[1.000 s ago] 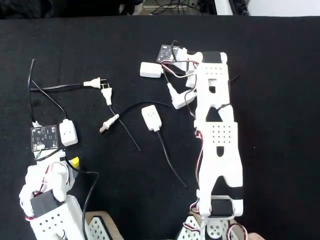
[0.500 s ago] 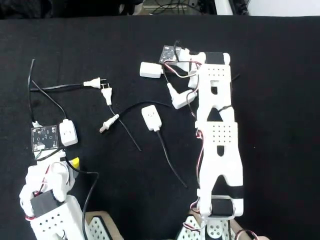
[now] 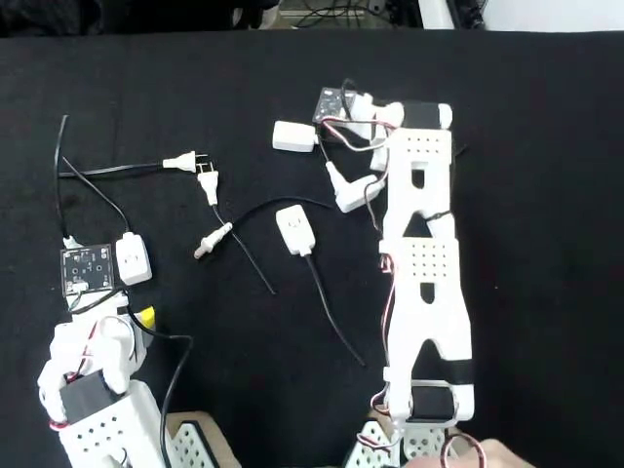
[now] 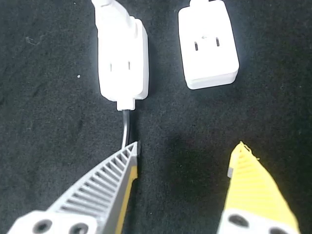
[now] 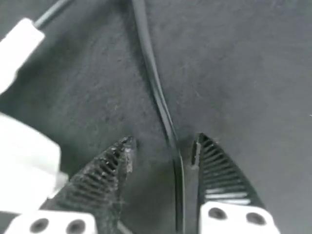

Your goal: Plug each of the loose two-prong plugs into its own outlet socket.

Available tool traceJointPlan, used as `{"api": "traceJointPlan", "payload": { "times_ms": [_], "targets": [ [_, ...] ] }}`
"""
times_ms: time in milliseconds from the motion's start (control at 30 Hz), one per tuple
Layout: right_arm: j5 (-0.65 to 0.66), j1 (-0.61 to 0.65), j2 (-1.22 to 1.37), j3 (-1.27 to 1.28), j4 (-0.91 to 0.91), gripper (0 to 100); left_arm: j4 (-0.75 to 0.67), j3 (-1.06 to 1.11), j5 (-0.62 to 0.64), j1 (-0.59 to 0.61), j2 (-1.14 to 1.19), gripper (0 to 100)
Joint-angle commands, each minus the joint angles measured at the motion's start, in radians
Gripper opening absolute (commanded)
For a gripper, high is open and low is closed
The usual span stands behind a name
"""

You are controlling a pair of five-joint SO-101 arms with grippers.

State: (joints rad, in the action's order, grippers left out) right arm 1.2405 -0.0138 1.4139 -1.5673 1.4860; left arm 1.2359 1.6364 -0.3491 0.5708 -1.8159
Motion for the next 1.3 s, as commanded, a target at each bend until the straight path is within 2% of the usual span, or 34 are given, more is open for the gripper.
{"api": "traceJointPlan", "payload": {
  "times_ms": [0, 267, 400, 567, 767, 900, 1267],
  "targets": [
    [-0.011, -0.012, 0.001, 0.025, -0.084, 20.2, -0.018, -0.007, -0.003, 0.007, -0.006, 29],
    [0.051, -0.038, 0.001, 0.194, -0.127, 19.4, -0.018, -0.007, -0.003, 0.007, -0.006, 29],
    [0.100, -0.037, -0.001, 0.242, -0.089, 9.7, -0.018, -0.007, -0.003, 0.007, -0.006, 29],
    [0.106, -0.035, -0.004, 0.213, -0.020, 1.0, -0.018, -0.007, -0.003, 0.007, -0.006, 29],
    [0.100, -0.035, -0.004, 0.030, 0.089, 1.2, -0.018, -0.007, -0.003, -0.008, -0.006, 29],
    [0.021, -0.031, -0.015, -0.117, 0.121, 1.2, -0.020, -0.001, -0.005, -0.030, -0.006, 29],
    [-0.141, 0.009, -0.358, -0.105, 0.127, 1.2, -0.020, -0.001, -0.005, -0.028, -0.006, 29]
  ]
}}
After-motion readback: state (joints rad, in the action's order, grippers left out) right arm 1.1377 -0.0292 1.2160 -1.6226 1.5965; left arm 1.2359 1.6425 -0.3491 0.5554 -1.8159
